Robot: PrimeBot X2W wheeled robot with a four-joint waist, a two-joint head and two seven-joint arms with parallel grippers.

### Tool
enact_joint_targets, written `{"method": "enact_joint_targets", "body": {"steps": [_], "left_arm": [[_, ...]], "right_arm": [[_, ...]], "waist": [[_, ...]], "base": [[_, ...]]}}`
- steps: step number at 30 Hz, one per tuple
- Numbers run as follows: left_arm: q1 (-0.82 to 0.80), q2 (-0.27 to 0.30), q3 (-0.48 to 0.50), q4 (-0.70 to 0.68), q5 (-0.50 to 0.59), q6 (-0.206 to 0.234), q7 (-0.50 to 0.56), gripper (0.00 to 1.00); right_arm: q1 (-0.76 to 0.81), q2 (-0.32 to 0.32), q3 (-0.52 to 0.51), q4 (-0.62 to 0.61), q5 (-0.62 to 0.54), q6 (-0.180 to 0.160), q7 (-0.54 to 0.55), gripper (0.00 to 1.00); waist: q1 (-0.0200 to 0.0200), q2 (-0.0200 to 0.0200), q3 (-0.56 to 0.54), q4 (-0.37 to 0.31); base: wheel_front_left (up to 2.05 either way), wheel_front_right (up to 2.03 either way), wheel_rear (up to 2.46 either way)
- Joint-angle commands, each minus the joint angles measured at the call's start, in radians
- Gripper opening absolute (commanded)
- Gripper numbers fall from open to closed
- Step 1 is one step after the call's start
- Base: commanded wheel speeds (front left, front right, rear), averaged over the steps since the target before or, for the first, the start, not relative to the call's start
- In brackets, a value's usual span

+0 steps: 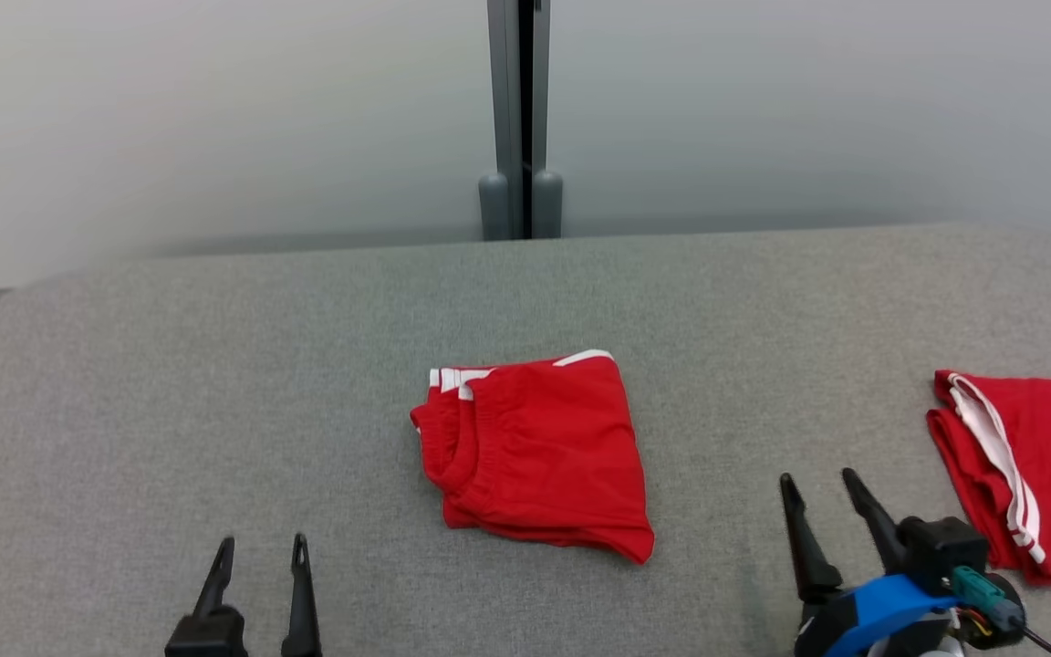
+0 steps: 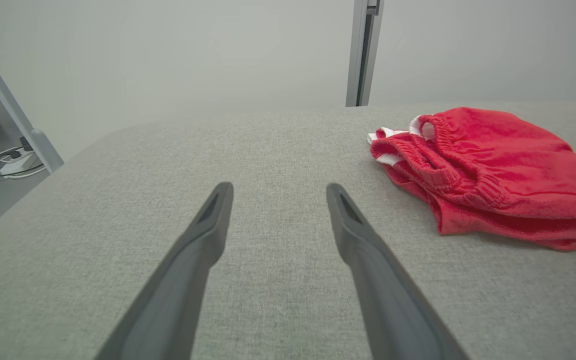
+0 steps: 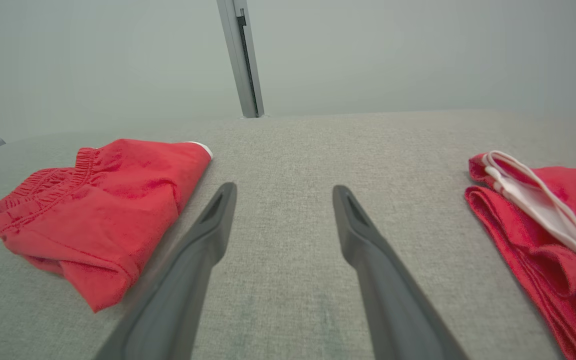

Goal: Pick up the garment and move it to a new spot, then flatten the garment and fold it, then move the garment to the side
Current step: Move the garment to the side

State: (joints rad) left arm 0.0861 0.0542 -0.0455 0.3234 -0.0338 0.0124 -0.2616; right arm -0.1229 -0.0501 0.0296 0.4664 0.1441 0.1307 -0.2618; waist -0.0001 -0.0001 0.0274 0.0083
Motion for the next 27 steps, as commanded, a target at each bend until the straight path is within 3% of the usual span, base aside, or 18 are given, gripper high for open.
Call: {"method": "enact_joint_targets", "body": {"steps": [1, 14, 22, 23, 24, 25, 27], "left_arm": [[-0.035, 0.0, -0.003, -0.01, 0.001, -0.003, -0.004, 1.0], [-0.234, -0.003, -0.053, -0.006, -0.003, -0.029, -0.004, 1.0], [-0.355, -0.004, -0.08, 0.013, -0.017, -0.029, -0.004, 1.0], [-0.366, -0.003, -0.08, 0.015, -0.017, -0.028, -0.004, 1.0], [-0.376, -0.003, -0.08, 0.016, -0.018, -0.027, -0.004, 1.0], [-0.385, -0.004, -0.081, 0.019, -0.018, -0.026, -0.004, 1.0], [-0.402, -0.003, -0.082, 0.017, -0.016, -0.029, -0.004, 1.0]], "right_arm": [[-0.019, -0.001, 0.011, 0.009, 0.0, 0.0, -0.004, 1.0], [-0.308, -0.002, 0.181, 0.233, 0.084, 0.0, -0.004, 1.0], [-0.437, -0.002, 0.287, 0.358, 0.155, 0.0, 0.013, 1.0], [-0.446, -0.002, 0.299, 0.373, 0.164, 0.0, 0.019, 0.49], [-0.454, -0.002, 0.311, 0.38, 0.174, 0.0, 0.019, 0.35], [-0.463, -0.002, 0.319, 0.388, 0.178, 0.0, 0.016, 0.0], [-0.474, -0.002, 0.333, 0.395, 0.187, 0.0, 0.01, 0.0]], "waist": [[0.0001, 0.0001, 0.027, 0.017], [0.0001, 0.0001, 0.213, 0.102], [0.0001, 0.0001, 0.281, 0.108], [0.0001, 0.0001, 0.288, 0.106], [0.0001, 0.0001, 0.297, 0.104], [0.0001, 0.0001, 0.303, 0.102], [0.0001, 0.0001, 0.314, 0.097]], "base": [[0.0, 0.0, 0.0], [0.0, 0.0, 0.0], [0.0, 0.0, 0.0], [0.0, 0.0, 0.0], [0.0, 0.0, 0.0], [0.0, 0.0, 0.0], [0.0, 0.0, 0.0]]}}
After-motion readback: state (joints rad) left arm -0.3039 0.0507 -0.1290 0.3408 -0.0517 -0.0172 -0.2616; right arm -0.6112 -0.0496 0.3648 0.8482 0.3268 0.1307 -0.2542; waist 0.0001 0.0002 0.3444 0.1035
